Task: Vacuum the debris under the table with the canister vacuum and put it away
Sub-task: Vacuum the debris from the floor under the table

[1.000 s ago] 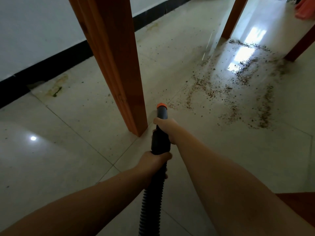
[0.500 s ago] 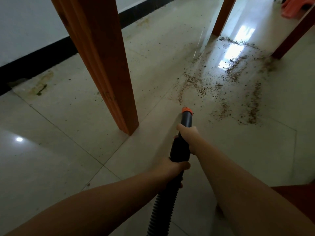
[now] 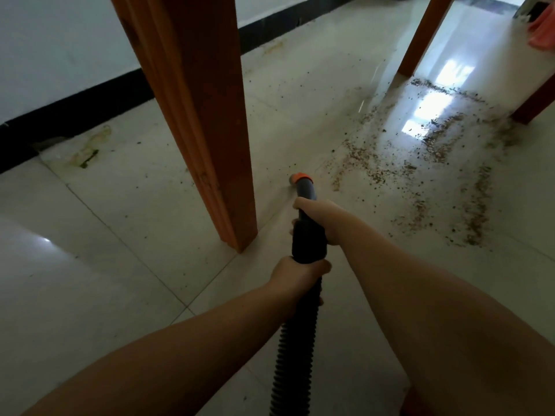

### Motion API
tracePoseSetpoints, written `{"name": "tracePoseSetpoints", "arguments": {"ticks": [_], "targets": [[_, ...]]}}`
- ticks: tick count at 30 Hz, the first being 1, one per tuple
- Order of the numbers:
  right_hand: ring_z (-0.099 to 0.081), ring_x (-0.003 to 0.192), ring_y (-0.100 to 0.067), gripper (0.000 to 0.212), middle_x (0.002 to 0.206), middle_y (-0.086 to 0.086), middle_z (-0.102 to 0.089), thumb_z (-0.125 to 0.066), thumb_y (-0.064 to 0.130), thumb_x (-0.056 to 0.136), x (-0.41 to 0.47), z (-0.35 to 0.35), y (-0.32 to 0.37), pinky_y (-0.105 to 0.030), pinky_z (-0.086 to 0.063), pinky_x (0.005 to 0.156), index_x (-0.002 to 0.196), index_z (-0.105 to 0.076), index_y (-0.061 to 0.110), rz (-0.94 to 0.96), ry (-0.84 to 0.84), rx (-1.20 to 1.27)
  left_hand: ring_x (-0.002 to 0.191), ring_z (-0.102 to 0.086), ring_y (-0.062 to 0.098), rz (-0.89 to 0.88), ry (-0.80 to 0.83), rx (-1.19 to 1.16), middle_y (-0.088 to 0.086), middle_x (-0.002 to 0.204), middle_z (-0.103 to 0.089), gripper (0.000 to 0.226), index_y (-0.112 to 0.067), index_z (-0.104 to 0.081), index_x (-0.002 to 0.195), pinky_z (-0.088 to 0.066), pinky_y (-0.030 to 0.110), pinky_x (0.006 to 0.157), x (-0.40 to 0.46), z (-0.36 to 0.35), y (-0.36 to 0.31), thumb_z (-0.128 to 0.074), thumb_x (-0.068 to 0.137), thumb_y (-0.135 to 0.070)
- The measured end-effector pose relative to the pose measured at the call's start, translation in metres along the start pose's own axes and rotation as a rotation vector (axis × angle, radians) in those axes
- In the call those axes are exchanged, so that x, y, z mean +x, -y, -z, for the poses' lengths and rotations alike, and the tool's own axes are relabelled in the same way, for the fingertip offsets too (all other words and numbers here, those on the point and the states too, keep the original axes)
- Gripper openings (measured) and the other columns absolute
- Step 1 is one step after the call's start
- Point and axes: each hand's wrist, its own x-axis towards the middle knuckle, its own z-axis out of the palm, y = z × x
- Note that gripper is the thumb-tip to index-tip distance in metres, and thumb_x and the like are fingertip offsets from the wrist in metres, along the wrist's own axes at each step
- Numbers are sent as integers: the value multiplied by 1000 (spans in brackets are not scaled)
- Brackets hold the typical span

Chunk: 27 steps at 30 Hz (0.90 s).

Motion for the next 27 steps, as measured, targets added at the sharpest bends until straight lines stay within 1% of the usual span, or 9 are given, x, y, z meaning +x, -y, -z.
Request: {"name": "tracePoseSetpoints", "arguments": {"ticks": [3,5,9,12,13,16,21,24,27], "targets": [[-67,83,-32,35,91,-17,-66,-58,27,92,10,4,11,-46,-55,89,115,-49,3,31,47,19,55,-56,24,-15,-13,-27,13,82,-53,22,-6,-55,100,-51,31,52,15,-3,-8,-66,85,-17],[-63,71,-29,30,81,-14,-62,-55,26,95,21,11,19,-45,-56,84,112,-46,3,32,65,28,55,-57,24,-13,-33,-37,13,83,-55,27,-5,-55,105,-52,32,55,26,-6,-16,-67,84,-18],[-63,68,-27,29,80,-15,-62,-54,26,96,29,18,31,-42,-57,74,111,-44,3,37,79,-4,53,-56,24,-30,-63,-71,13,80,-55,18,-8,-54,92,-51,32,54,40,-11,-27,-67,85,-18],[-61,64,-25,32,78,-13,-59,-53,23,96,21,16,30,-35,-55,54,120,-42,4,46,139,-76,52,-55,25,-20,-76,-98,12,74,-54,14,-8,-53,85,-52,35,61,36,-18,-20,-65,85,-16],[-61,63,-25,34,78,-13,-58,-53,22,96,18,15,27,-34,-54,51,123,-41,5,53,167,-113,52,-54,25,-8,-83,-114,11,72,-53,13,-9,-53,83,-52,36,62,33,-21,-16,-65,85,-15],[-61,61,-26,35,79,-14,-57,-53,20,96,8,11,16,-37,-54,55,125,-39,7,71,217,-190,52,-54,24,9,-94,-154,10,71,-52,14,-10,-52,83,-53,36,62,19,-28,-4,-64,87,-15],[-63,59,-24,29,79,-13,-61,-55,19,95,-12,9,-3,-34,-54,52,117,-41,8,92,261,-309,55,-53,25,17,-81,-150,9,70,-49,13,-11,-52,82,-53,34,60,-7,-42,18,-63,86,-16],[-65,59,-23,35,78,-12,-63,-55,20,94,-25,9,-14,-32,-54,51,124,-40,7,88,288,-378,54,-53,25,21,-72,-134,8,67,-48,12,-11,-51,80,-54,37,65,-25,-50,28,-61,86,-14],[-65,58,-22,33,77,-11,-63,-55,21,94,-40,7,-22,-30,-54,51,121,-41,6,78,329,-426,51,-51,23,9,-52,-149,8,65,-45,12,-10,-50,79,-55,38,67,-42,-56,37,-59,86,-13]]}}
